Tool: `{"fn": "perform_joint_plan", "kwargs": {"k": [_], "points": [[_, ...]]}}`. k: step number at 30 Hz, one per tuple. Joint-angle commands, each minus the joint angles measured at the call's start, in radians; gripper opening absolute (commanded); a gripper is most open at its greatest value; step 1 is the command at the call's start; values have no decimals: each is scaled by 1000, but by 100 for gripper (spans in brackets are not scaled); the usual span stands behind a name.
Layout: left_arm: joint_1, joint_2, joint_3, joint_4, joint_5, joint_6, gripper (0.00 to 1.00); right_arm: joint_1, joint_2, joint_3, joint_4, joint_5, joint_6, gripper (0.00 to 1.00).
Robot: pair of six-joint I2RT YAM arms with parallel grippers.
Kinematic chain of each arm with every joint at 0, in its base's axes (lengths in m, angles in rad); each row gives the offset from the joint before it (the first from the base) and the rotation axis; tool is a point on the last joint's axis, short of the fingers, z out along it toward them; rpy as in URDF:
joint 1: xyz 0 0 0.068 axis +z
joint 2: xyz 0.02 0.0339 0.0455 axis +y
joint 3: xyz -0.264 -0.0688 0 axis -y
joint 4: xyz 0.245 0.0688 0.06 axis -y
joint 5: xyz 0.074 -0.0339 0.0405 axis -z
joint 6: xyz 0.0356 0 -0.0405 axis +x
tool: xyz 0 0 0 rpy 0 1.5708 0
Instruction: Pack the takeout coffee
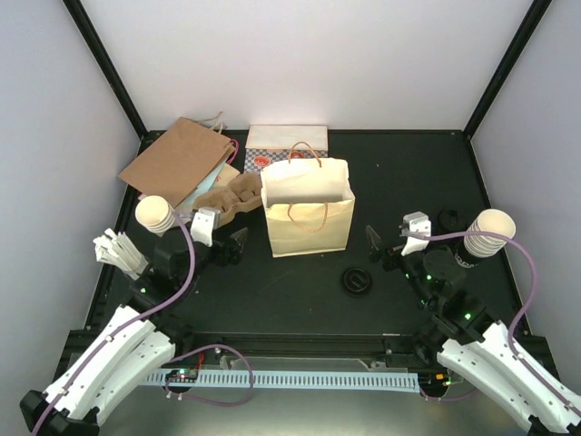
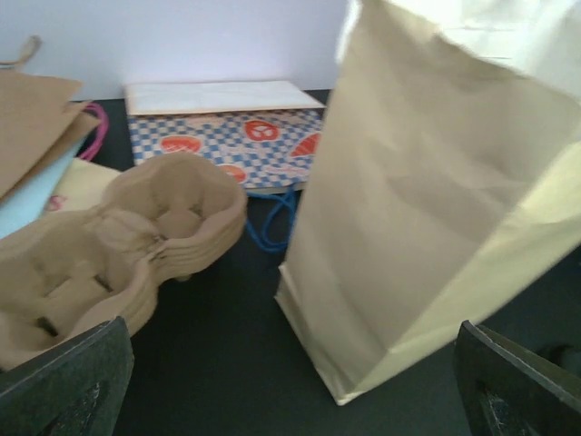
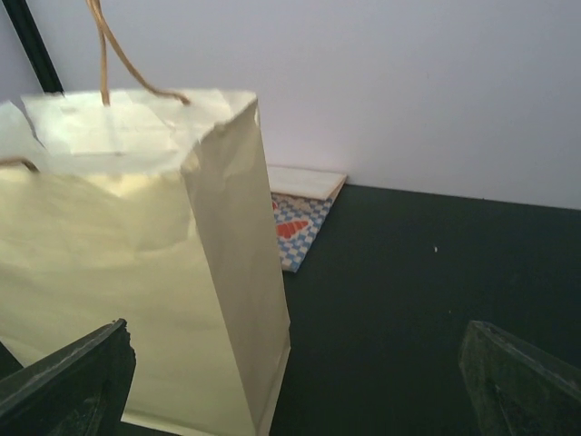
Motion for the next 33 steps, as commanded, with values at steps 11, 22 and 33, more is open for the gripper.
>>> {"fn": "perform_joint_plan", "kwargs": {"k": [11,22,33], "points": [[197,213,-169,530,-287,59,99,-403,333,-120,494,-253,-23,100],[259,470,-107,702,-304,211,99,-502,584,-250,921,-232,-190,97],[410,603,-228,1006,-138,224,99,-665,830,-200,1046,-378,-145,97]]}}
